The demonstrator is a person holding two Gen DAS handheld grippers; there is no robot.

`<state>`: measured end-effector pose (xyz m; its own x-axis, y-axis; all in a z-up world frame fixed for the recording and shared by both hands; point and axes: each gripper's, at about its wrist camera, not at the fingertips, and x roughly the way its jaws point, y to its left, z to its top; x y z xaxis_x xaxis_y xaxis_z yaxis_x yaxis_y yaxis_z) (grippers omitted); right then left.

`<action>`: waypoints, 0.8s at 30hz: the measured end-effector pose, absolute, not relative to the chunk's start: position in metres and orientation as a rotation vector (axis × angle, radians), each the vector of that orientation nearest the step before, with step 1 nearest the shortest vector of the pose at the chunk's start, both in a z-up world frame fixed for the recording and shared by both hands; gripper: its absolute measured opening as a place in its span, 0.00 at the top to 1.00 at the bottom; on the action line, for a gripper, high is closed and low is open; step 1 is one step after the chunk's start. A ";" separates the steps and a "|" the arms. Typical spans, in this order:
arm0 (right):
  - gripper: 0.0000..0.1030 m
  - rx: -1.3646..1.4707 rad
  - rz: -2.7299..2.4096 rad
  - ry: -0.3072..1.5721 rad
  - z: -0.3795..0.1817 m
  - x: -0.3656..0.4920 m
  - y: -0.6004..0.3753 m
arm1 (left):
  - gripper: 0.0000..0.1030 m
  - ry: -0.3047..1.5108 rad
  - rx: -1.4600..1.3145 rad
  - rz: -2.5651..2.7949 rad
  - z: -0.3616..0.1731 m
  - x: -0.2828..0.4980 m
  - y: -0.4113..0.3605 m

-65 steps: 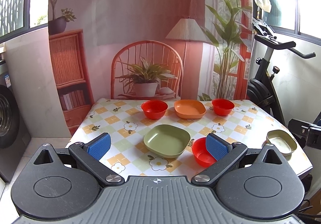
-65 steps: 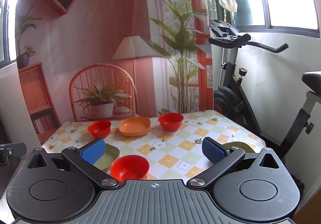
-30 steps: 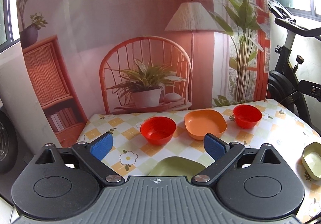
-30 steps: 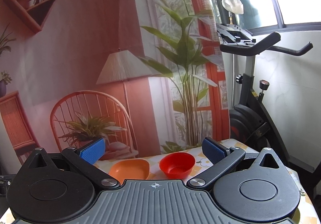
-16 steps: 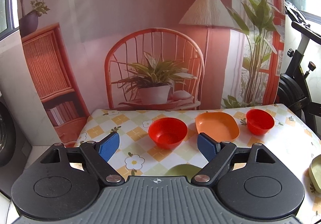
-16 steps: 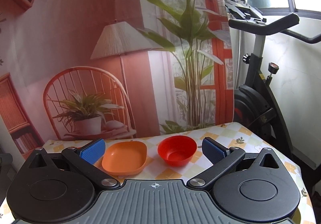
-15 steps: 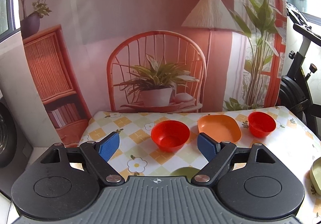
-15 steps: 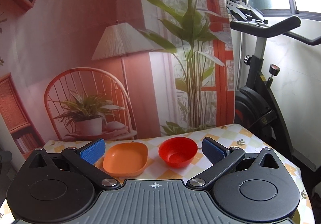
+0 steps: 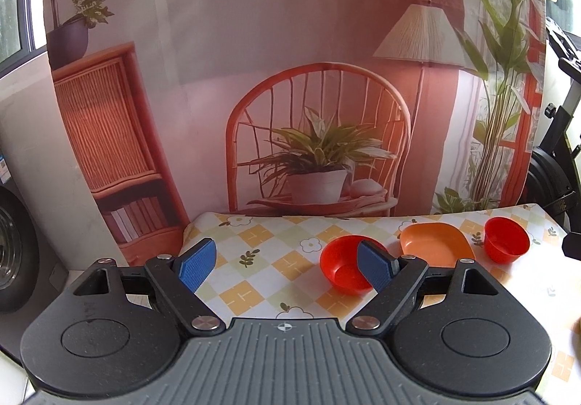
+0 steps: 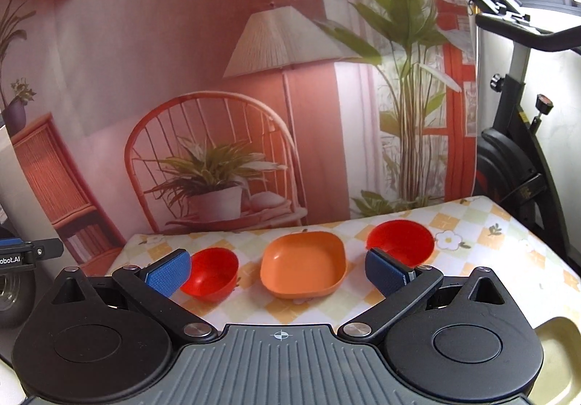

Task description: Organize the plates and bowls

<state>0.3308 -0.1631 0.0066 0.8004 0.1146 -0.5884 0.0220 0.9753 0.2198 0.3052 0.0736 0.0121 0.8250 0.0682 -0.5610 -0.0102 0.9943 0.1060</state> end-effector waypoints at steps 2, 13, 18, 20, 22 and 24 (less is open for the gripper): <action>0.01 0.234 0.051 0.666 0.001 0.337 -0.150 | 0.16 0.613 0.110 0.038 0.007 0.311 0.084; 0.06 0.370 -0.030 0.771 -0.025 0.386 -0.097 | 0.18 0.658 0.072 0.010 -0.013 0.352 0.132; 0.12 0.429 -0.085 0.832 -0.049 0.413 -0.083 | 0.18 0.652 0.057 0.025 -0.026 0.382 0.147; 0.14 0.446 -0.108 0.844 -0.059 0.423 -0.079 | 0.18 0.664 0.055 0.025 -0.038 0.395 0.146; 0.15 0.471 -0.119 0.840 -0.073 0.435 -0.076 | 0.18 0.681 0.041 0.006 -0.052 0.408 0.144; 0.20 0.513 -0.114 0.833 -0.089 0.449 -0.077 | 0.18 0.703 0.026 -0.019 -0.069 0.422 0.140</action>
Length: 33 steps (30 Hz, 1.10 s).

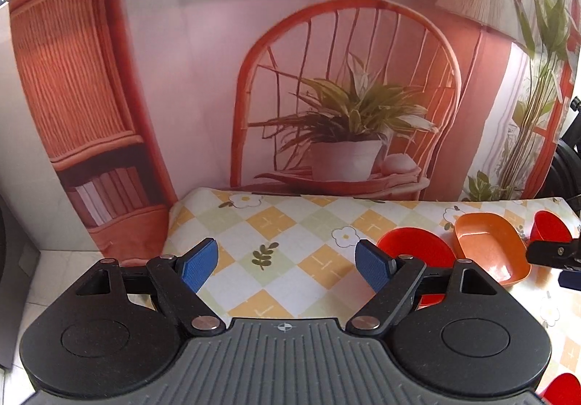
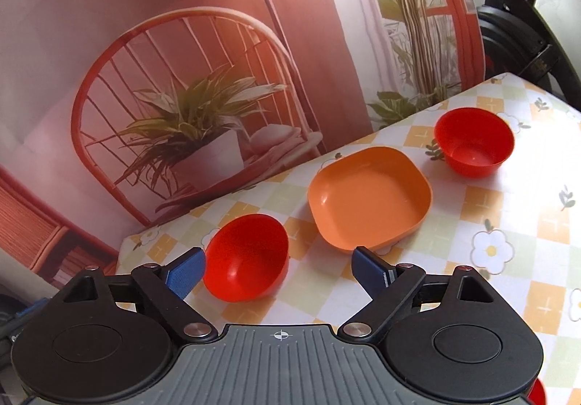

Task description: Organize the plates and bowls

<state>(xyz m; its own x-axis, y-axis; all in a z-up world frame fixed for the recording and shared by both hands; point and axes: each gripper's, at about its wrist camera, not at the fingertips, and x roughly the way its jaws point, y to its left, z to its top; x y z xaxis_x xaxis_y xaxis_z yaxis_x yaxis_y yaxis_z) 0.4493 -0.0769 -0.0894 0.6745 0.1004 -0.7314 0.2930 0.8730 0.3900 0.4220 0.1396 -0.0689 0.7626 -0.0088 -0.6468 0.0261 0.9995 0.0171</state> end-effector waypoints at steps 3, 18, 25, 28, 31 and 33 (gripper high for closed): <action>0.30 0.541 -0.127 0.869 -0.114 0.470 -0.076 | 0.20 0.740 -0.047 -0.056 -0.097 0.442 0.130; 0.49 0.574 -0.167 1.032 -0.174 0.530 -0.068 | 0.40 0.922 -0.176 -0.179 -0.166 0.505 0.100; 0.68 0.540 -0.128 1.063 -0.185 0.536 -0.066 | 0.66 0.967 -0.205 -0.189 -0.184 0.507 0.101; 0.76 0.543 -0.121 1.066 -0.186 0.534 -0.069 | 0.85 0.973 -0.219 -0.208 -0.188 0.508 0.102; 0.94 0.559 -0.085 1.073 -0.187 0.532 -0.069 | 0.91 0.967 -0.223 -0.238 -0.186 0.505 0.101; 0.95 0.544 -0.091 1.073 -0.185 0.529 -0.067 | 0.92 0.954 -0.194 -0.235 -0.182 0.500 0.097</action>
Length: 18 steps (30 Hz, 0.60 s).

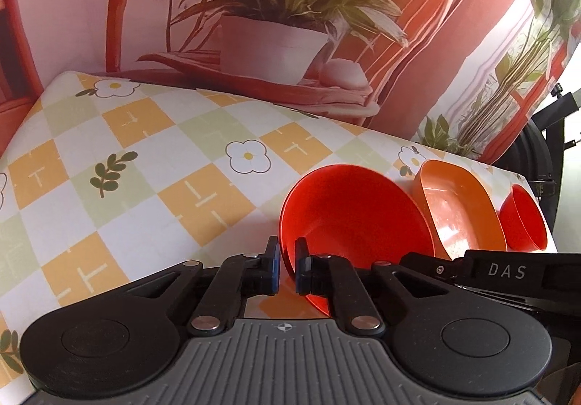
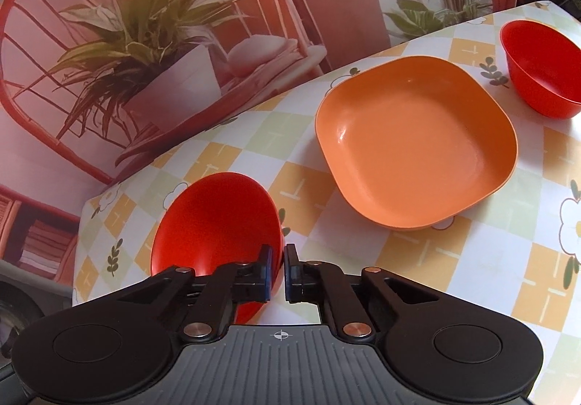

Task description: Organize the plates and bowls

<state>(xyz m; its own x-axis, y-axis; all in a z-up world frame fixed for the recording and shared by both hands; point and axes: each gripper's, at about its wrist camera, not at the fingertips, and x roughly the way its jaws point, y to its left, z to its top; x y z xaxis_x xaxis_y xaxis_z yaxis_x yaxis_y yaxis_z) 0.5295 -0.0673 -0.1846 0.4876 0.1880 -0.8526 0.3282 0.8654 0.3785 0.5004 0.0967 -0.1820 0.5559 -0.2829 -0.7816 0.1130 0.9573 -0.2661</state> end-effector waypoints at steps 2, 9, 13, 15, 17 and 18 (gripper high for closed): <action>0.96 0.543 -0.090 1.071 -0.182 0.527 -0.067 | 0.92 0.953 -0.187 -0.228 -0.179 0.497 0.096; 0.96 0.548 -0.065 1.066 -0.165 0.511 -0.065 | 0.92 0.945 -0.188 -0.219 -0.161 0.475 0.102; 0.96 0.548 -0.052 1.060 -0.151 0.497 -0.063 | 0.92 0.920 -0.154 -0.206 -0.144 0.458 0.103; 0.96 0.560 -0.040 1.053 -0.143 0.488 -0.062 | 0.92 0.905 -0.143 -0.195 -0.136 0.448 0.103; 0.96 0.565 -0.033 1.047 -0.135 0.479 -0.061 | 0.92 0.896 -0.140 -0.187 -0.128 0.438 0.104; 0.96 0.567 -0.027 1.044 -0.130 0.473 -0.061 | 0.92 0.892 -0.139 -0.180 -0.124 0.432 0.103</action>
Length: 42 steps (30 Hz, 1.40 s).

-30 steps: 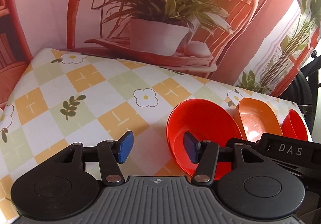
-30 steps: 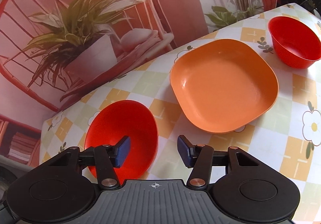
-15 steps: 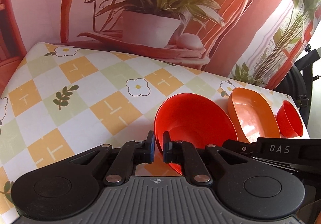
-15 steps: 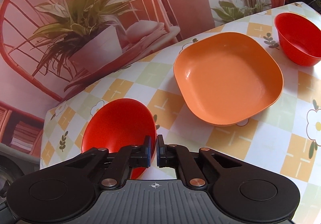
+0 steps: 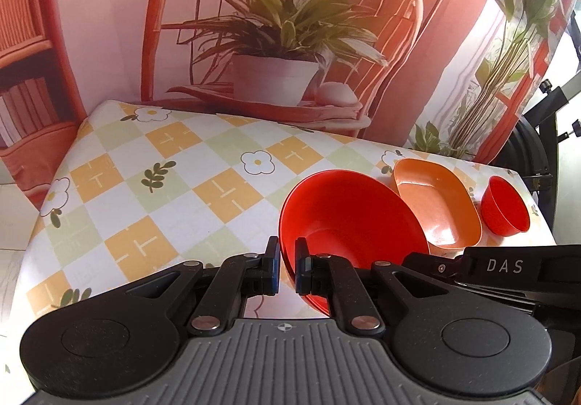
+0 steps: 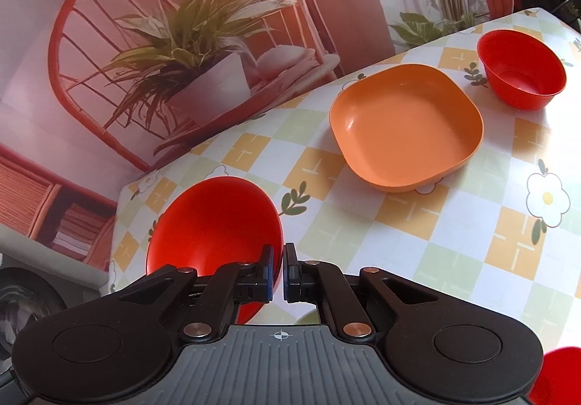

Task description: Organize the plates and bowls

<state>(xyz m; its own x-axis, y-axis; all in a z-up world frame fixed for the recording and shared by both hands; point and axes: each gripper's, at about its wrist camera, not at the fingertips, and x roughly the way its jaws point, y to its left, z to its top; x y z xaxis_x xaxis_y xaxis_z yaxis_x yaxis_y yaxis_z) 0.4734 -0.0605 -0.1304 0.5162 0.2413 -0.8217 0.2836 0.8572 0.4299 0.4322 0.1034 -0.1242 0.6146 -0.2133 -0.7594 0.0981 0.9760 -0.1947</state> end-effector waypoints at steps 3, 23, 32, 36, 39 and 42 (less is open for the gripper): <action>0.96 0.578 -0.008 1.035 -0.119 0.460 -0.060 | 0.91 0.882 -0.124 -0.162 -0.115 0.416 0.102; 0.96 0.530 0.089 0.897 -0.054 0.364 -0.094 | 0.91 0.793 -0.093 -0.169 -0.063 0.327 0.070; 0.96 0.504 0.019 0.903 -0.062 0.320 -0.156 | 0.90 0.839 -0.094 -0.291 -0.081 0.304 0.014; 0.95 0.518 -0.024 0.932 -0.077 0.302 -0.185 | 0.90 0.870 -0.076 -0.331 -0.095 0.297 -0.012; 0.95 0.507 -0.042 0.955 -0.089 0.288 -0.201 | 0.90 0.892 -0.060 -0.360 -0.105 0.292 -0.030; 0.95 0.504 -0.053 0.978 -0.103 0.276 -0.212 | 0.90 0.916 -0.046 -0.371 -0.117 0.286 -0.041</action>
<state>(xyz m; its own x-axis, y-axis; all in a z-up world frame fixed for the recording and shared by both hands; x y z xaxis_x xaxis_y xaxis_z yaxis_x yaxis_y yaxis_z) 0.2763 -0.2122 -0.1029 0.5670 0.1798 -0.8039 0.2654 0.8840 0.3849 0.2856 -0.0409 -0.1170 0.5502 -0.3332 -0.7657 0.2942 0.9355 -0.1957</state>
